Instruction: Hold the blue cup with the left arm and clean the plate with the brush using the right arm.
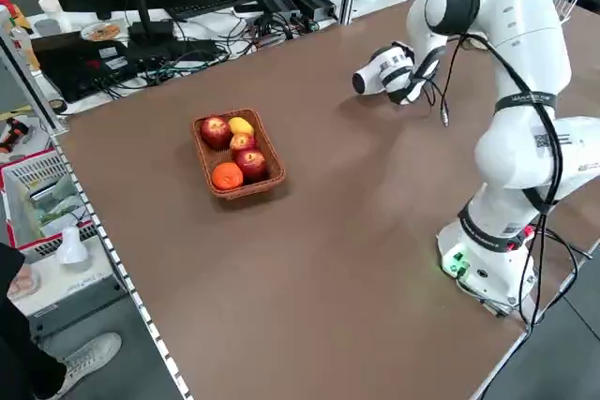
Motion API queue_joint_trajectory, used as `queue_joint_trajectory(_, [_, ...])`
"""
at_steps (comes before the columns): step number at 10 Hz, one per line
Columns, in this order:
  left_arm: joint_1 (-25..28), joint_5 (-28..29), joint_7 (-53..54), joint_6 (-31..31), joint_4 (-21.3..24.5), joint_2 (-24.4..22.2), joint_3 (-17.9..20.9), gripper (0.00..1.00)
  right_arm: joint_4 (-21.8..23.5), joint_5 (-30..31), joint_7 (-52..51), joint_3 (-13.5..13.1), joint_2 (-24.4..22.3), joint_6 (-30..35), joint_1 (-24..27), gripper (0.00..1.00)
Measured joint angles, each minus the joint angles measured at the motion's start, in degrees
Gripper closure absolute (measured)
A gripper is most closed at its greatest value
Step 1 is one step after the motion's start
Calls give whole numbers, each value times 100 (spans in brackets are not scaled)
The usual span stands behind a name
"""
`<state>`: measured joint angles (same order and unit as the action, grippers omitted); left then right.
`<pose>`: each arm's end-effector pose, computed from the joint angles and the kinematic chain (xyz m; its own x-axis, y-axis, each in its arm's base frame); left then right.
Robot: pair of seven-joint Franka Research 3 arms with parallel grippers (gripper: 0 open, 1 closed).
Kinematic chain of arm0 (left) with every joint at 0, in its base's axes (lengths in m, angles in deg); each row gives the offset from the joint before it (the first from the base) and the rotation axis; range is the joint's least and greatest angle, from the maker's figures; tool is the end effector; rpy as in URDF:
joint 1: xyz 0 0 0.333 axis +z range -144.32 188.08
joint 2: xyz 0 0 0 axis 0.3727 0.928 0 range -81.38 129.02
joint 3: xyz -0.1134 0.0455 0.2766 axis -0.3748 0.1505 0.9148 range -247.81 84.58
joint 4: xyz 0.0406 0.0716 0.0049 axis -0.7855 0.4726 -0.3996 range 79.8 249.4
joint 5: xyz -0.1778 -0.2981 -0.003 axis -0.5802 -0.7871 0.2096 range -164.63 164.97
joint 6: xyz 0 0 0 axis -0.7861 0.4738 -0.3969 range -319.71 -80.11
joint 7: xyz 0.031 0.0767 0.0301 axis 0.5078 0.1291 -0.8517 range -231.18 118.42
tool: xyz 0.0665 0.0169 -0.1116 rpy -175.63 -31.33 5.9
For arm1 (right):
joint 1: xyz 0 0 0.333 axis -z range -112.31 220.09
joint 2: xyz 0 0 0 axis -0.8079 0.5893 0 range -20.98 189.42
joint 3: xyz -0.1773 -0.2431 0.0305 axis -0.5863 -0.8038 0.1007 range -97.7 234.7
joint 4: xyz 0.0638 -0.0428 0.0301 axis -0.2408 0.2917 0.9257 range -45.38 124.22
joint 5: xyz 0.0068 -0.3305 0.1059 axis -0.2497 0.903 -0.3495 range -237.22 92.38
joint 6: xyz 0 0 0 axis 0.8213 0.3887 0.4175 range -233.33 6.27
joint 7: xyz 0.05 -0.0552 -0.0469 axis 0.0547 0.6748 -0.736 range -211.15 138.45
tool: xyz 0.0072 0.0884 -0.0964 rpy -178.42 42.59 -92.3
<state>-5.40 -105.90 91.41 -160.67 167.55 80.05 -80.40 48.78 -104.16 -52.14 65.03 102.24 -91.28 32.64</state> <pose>0.5103 -0.3607 0.0864 0.0517 -0.1272 0.9905 -0.9949 0.0796 0.0622 0.5682 0.2198 0.3877 0.9557 0.2674 0.1234 0.2944 -0.8549 -0.4273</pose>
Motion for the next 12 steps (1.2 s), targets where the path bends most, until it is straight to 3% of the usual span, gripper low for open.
queue_joint_trajectory(2, [-12,-2,-1,-1,6,-5,8,30,149,-368,-556,2,-10,350,666,96])
queue_joint_trajectory(4, [-27,-2,-24,-3,29,-5,14,2,170,-628,-1188,4,-21,954,1379,96])
queue_joint_trajectory(7, [-33,-2,-45,-5,40,-22,26,0,314,-714,-2123,15,-11,1546,2156,96])
queue_joint_trajectory(12, [-31,-2,-128,-11,170,-82,132,0,1161,-982,-3556,28,443,1547,2670,96])
